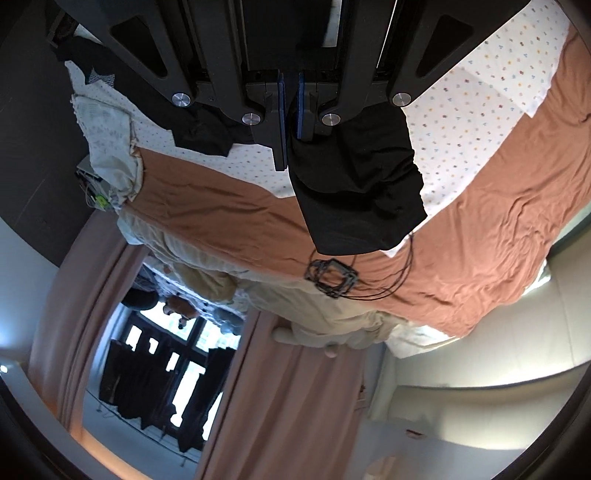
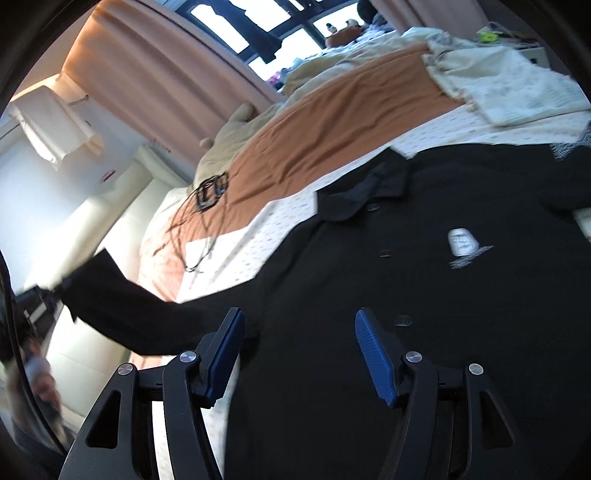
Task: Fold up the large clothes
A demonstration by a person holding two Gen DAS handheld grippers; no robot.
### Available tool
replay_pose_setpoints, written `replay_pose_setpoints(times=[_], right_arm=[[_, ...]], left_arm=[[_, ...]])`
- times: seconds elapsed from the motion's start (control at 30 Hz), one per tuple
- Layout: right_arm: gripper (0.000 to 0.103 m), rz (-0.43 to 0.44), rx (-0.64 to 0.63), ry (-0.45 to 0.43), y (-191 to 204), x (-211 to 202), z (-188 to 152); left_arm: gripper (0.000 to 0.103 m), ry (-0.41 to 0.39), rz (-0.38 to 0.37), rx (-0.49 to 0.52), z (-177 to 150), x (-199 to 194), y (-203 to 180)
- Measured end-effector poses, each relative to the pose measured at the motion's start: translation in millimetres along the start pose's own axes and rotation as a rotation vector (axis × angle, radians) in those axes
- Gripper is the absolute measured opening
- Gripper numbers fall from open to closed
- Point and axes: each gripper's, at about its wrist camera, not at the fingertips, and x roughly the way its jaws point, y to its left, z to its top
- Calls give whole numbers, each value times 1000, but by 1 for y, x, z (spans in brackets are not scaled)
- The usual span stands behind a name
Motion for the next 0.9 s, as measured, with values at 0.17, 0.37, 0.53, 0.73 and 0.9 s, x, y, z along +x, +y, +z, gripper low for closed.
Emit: replay_pose_setpoints(times=[0.17, 0.37, 0.53, 0.73, 0.9], right_arm=[[95, 5, 102, 12, -44, -26, -1], [95, -41, 155, -11, -78, -24, 18], [95, -38, 245, -63, -107, -33, 29], [95, -75, 330, -86, -139, -35, 40], [95, -66, 437, -105, -170, -44, 42]], left_arm=[[4, 4, -78, 55, -2, 2, -60], [4, 45, -118, 104, -13, 25, -117], [4, 76, -140, 178, -27, 51, -163], [4, 139, -182, 213, -51, 95, -210], [5, 238, -225, 229, -88, 138, -246]])
